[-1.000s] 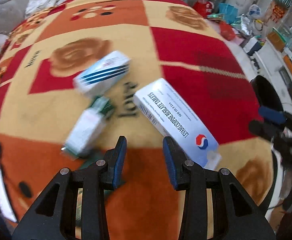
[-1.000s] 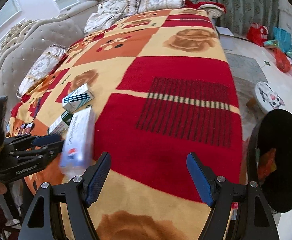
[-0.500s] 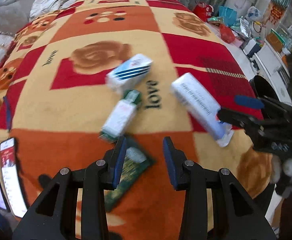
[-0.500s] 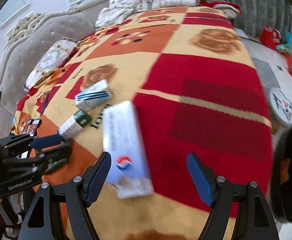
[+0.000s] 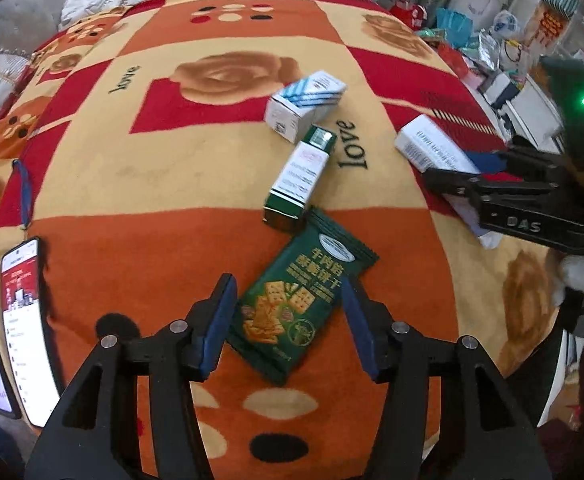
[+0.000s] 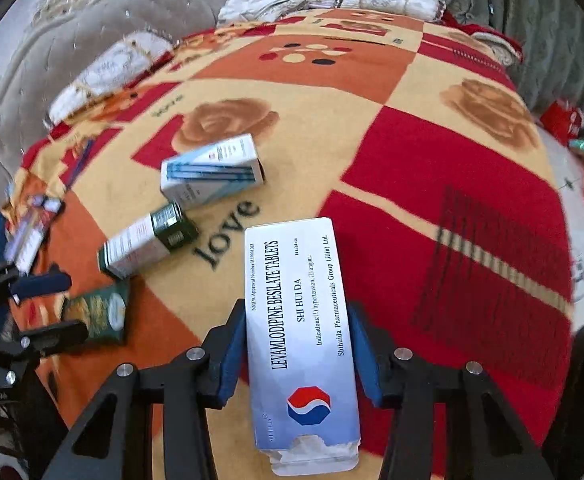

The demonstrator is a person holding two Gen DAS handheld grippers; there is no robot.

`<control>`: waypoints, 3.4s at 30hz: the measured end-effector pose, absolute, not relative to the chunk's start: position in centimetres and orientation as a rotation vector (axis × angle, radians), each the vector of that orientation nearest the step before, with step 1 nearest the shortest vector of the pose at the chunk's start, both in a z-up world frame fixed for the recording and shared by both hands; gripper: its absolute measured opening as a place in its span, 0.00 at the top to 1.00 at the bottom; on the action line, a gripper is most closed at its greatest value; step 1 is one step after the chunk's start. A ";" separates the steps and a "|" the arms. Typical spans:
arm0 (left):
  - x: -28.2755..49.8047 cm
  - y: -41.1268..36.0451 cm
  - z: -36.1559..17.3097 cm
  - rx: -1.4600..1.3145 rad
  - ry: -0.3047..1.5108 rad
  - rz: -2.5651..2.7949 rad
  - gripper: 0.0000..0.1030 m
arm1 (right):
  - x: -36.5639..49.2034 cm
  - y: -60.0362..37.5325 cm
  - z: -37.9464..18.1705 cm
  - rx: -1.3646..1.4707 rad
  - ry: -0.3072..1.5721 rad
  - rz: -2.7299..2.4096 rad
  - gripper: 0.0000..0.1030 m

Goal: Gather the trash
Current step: 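Grasp the green snack packet with the left gripper, then carry the snack packet and tablet box over the black bin, then open the left gripper over the bin while the right releases the tablet box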

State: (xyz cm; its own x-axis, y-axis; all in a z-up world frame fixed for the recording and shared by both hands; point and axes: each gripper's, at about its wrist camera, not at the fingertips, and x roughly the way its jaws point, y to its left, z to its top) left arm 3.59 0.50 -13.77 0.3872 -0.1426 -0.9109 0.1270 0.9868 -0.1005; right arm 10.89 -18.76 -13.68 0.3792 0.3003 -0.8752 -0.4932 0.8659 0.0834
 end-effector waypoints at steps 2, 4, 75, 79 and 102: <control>3.6 0.2 -14.0 0.008 1.158 -0.176 0.48 | 10.5 -19.7 -13.4 -0.181 1.074 0.503 0.55; 3.6 0.0 -14.2 0.029 1.157 -0.188 0.47 | 10.3 -20.9 -13.3 -0.136 1.087 0.509 0.55; 11.1 -22.5 -5.7 0.030 0.966 -0.421 0.56 | 7.8 -42.8 -7.6 0.189 0.872 0.165 0.54; 11.8 -25.0 -6.1 0.027 0.986 -0.463 0.56 | 7.9 -45.6 -8.1 0.220 0.881 0.111 0.54; 14.8 -36.2 -8.6 -0.006 1.073 -0.631 0.56 | 8.7 -54.4 -12.1 0.358 0.927 -0.046 0.54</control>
